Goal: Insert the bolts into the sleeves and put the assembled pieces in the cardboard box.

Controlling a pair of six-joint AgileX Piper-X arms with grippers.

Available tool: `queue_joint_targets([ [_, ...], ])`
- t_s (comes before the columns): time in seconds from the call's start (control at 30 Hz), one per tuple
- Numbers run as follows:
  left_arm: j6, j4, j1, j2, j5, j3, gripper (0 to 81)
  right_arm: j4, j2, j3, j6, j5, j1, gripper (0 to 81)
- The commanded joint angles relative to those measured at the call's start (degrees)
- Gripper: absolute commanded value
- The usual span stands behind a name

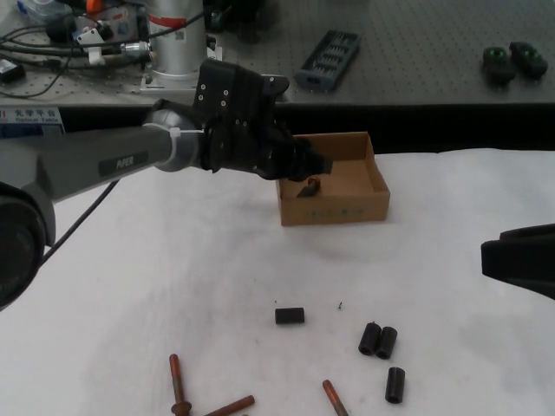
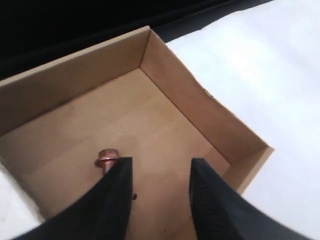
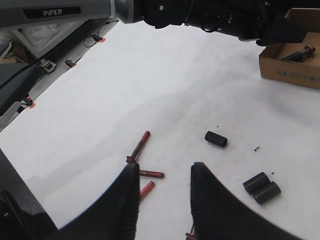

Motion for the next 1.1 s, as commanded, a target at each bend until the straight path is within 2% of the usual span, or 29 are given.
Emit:
queue_joint_targets([
  [0.0, -0.62, 0.43, 0.12, -4.24, 1.07, -0.73, 28.8, 0.14, -0.45, -0.67, -0.84, -0.56, -0.43, 26.5],
  [0.23, 8.29, 16.22, 0.12, -11.49, 0.95, -0.73, 28.1, 0.14, -0.45, -0.67, -0.82, -0.34, -0.43, 26.5],
  [0.4, 16.1, 30.42, 0.12, -15.35, 0.55, -0.62, 21.0, 0.14, -0.45, -0.67, -0.82, -0.34, -0.43, 26.5],
  [0.5, 17.78, 35.66, 0.12, -17.34, 0.55, -0.62, 20.1, 0.14, -0.45, -0.67, -0.82, -0.34, -0.43, 26.5],
  [0.77, 18.44, 40.9, 0.12, -22.65, 0.55, -0.5, 20.1, 0.14, -1.72, -0.67, -0.44, -0.36, -0.43, 26.5],
  [0.87, 20.12, 43.49, 0.12, -24.4, -1.6, -0.02, 20.1, 0.14, -2.83, -0.67, 0.01, -0.36, -0.43, 26.5],
  [1.07, 24.64, 43.11, 0.02, -29.75, -5.55, 11.27, 20.1, 0.63, -4.36, -0.67, 0.81, -0.36, -0.43, 26.5],
])
